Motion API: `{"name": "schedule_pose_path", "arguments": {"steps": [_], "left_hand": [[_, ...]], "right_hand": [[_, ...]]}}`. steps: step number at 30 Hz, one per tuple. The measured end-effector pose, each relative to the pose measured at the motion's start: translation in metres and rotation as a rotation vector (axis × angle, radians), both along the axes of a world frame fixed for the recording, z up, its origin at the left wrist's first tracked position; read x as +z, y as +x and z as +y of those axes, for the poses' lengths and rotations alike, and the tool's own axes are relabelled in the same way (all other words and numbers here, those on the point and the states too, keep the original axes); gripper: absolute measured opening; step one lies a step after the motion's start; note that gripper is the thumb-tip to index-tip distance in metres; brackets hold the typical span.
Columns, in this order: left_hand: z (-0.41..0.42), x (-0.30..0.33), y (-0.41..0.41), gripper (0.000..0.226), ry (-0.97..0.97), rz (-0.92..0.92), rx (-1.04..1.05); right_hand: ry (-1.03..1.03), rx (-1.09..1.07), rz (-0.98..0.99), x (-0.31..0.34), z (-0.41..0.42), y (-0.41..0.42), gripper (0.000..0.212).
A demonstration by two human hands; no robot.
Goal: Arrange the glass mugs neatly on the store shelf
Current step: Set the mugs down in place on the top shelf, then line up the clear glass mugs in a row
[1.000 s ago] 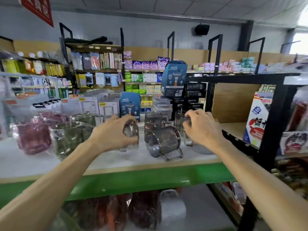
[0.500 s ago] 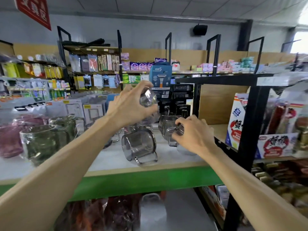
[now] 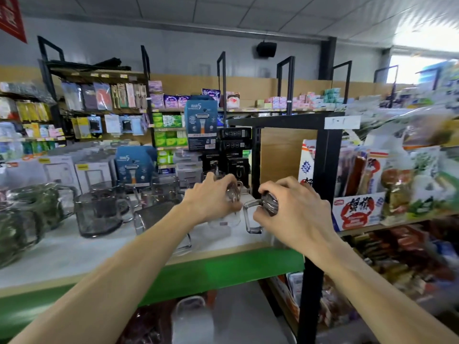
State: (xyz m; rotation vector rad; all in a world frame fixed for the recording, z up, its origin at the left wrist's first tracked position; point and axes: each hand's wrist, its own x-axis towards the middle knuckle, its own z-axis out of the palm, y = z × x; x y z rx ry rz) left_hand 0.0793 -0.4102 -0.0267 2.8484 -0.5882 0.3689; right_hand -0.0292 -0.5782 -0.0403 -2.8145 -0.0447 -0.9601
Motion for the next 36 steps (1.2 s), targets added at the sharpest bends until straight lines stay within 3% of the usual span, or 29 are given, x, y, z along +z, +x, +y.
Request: {"name": "schedule_pose_path", "arguments": {"steps": [6, 9, 11, 13, 14, 16, 19, 22, 26, 29, 32, 36], "left_hand": [[-0.006, -0.015, 0.008, 0.074, 0.135, -0.011, 0.014], [0.000, -0.008, 0.004, 0.067, 0.124, 0.011, 0.015], [0.004, -0.001, -0.001, 0.056, -0.084, -0.079, 0.006], [0.009, 0.006, -0.013, 0.052, -0.458, -0.223, -0.069], [0.012, 0.009, -0.020, 0.051, -0.622, -0.226, -0.133], [0.018, 0.012, -0.035, 0.053, -0.828, -0.013, -0.286], [0.023, 0.009, -0.049, 0.067, -0.852, 0.247, -0.384], [0.025, 0.006, -0.055, 0.069, -0.926, 0.215, -0.397], [0.042, 0.014, -0.058, 0.075, -1.069, 0.096, -0.377], [0.065, 0.030, -0.063, 0.075, -0.935, -0.046, -0.319], [0.097, 0.044, -0.067, 0.068, -0.794, -0.154, -0.260], [0.145, 0.055, -0.072, 0.057, -0.644, -0.174, -0.183]], "right_hand": [[0.065, 0.044, -0.054, -0.009, -0.010, 0.009, 0.046], [0.281, 0.117, -0.091, -0.010, -0.011, 0.020, 0.040], [0.520, 0.192, -0.100, -0.006, -0.007, 0.024, 0.029], [0.785, 0.291, -0.098, 0.001, -0.001, 0.026, 0.019], [0.906, 0.332, -0.088, 0.003, 0.003, 0.030, 0.017], [1.105, 0.360, -0.065, 0.008, 0.011, 0.037, 0.019], [1.323, 0.367, -0.065, 0.017, 0.030, 0.044, 0.035], [1.432, 0.415, -0.100, 0.023, 0.049, 0.047, 0.033], [1.436, 0.523, -0.050, 0.027, 0.067, 0.046, 0.032], [1.247, 0.577, -0.104, 0.030, 0.079, 0.040, 0.032], [0.925, 0.575, -0.240, 0.033, 0.099, 0.034, 0.042], [0.718, 0.571, -0.334, 0.036, 0.138, 0.035, 0.012]]}}
